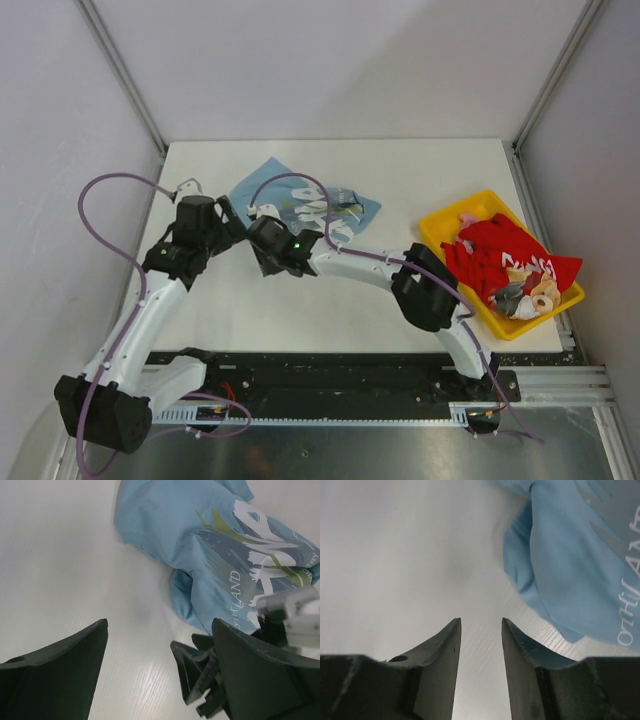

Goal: Fold and stack the t-shirts
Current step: Flatten out the tshirt

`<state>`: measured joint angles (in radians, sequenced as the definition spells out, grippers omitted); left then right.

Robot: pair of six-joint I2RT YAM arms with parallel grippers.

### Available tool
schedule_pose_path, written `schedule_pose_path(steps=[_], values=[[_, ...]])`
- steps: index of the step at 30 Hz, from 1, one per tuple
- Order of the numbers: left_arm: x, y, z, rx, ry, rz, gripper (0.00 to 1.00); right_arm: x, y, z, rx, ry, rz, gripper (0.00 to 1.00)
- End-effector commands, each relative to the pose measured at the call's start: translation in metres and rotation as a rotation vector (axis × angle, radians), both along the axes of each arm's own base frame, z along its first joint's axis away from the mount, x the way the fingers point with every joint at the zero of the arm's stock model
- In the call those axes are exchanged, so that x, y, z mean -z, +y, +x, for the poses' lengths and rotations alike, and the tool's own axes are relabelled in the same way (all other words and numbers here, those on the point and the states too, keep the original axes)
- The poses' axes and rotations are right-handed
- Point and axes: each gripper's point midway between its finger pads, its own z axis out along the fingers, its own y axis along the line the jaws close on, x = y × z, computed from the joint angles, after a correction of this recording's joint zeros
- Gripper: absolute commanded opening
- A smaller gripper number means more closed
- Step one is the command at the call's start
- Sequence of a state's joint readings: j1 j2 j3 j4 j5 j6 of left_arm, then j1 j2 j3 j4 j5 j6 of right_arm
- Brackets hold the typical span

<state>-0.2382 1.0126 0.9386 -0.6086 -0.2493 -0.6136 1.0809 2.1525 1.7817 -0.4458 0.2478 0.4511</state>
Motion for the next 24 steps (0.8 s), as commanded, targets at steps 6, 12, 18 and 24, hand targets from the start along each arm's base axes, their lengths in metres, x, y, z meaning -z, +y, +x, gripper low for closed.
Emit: schedule_pose_path(steps=[6,12,18,24], values=[[-0.005,0.003,-0.005,-0.015,-0.041,-0.032,0.90,0.011,-0.004,0.035,0.049,-0.100,-0.096,0.47],[-0.006,0.005,-0.007,-0.025,-0.047,-0.035,0.90,0.025,0.002,0.043,0.031,-0.116,-0.122,0.49],[0.000,0.009,-0.009,-0.043,-0.038,-0.037,0.90,0.041,-0.003,0.054,0.046,-0.106,-0.138,0.52],[0.004,0.011,-0.010,-0.056,-0.031,-0.043,0.90,0.051,-0.008,0.065,0.057,-0.099,-0.153,0.51]])
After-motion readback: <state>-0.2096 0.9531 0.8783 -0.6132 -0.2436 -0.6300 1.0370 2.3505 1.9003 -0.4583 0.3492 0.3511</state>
